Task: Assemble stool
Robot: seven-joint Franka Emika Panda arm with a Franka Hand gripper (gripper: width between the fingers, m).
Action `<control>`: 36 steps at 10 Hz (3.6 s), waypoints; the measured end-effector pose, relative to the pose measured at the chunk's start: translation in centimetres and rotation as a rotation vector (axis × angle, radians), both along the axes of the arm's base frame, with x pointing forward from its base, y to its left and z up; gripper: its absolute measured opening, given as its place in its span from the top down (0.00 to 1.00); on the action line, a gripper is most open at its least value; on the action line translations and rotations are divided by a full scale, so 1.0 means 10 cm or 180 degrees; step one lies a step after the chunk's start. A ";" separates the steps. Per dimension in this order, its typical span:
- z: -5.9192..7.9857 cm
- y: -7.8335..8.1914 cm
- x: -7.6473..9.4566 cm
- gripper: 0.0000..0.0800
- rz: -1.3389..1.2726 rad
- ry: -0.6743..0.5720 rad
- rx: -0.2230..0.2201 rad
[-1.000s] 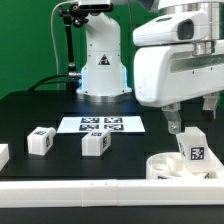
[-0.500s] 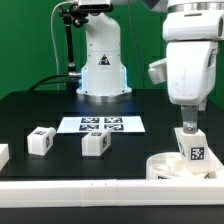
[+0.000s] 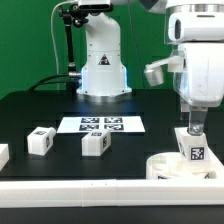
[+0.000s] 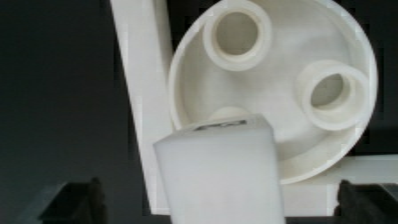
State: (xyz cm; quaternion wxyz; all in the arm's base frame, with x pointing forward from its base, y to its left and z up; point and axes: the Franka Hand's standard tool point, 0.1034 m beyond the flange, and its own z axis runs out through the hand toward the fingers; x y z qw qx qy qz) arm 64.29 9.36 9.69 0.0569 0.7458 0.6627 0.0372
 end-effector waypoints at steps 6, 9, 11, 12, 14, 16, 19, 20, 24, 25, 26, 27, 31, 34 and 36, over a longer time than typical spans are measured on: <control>-0.14 0.16 -0.05 0.19 0.0217 0.0075 -0.0065; -0.15 0.14 -0.05 0.54 0.0159 0.0077 -0.0058; -0.15 0.14 -0.05 0.58 0.0096 0.0074 -0.0051; -0.15 0.14 -0.05 0.58 -0.0014 0.0070 -0.0038; -0.15 0.13 -0.07 0.58 -0.0608 0.0106 0.0019; -0.16 0.13 -0.09 0.58 -0.1235 0.0123 0.0066; -0.16 0.12 -0.10 0.58 -0.2106 0.0127 0.0182; -0.16 0.13 -0.10 0.58 -0.2373 0.0118 0.0213; -0.16 0.14 -0.10 0.58 -0.3268 0.0082 0.0308; -0.17 0.14 -0.10 0.58 -0.3536 0.0076 0.0341; -0.17 0.15 -0.11 0.58 -0.3771 0.0081 0.0378; -0.17 0.16 -0.11 0.58 -0.3949 0.0083 0.0403; -0.18 0.19 -0.12 0.58 -0.5299 0.0160 0.0634; -0.18 0.20 -0.12 0.58 -0.6089 0.0146 0.0700; -0.18 0.20 -0.12 0.58 -0.6642 0.0161 0.0751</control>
Offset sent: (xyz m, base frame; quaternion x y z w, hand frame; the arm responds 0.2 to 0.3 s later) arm 0.0080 0.0191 -0.0078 0.0031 -0.0206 -0.0767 0.9968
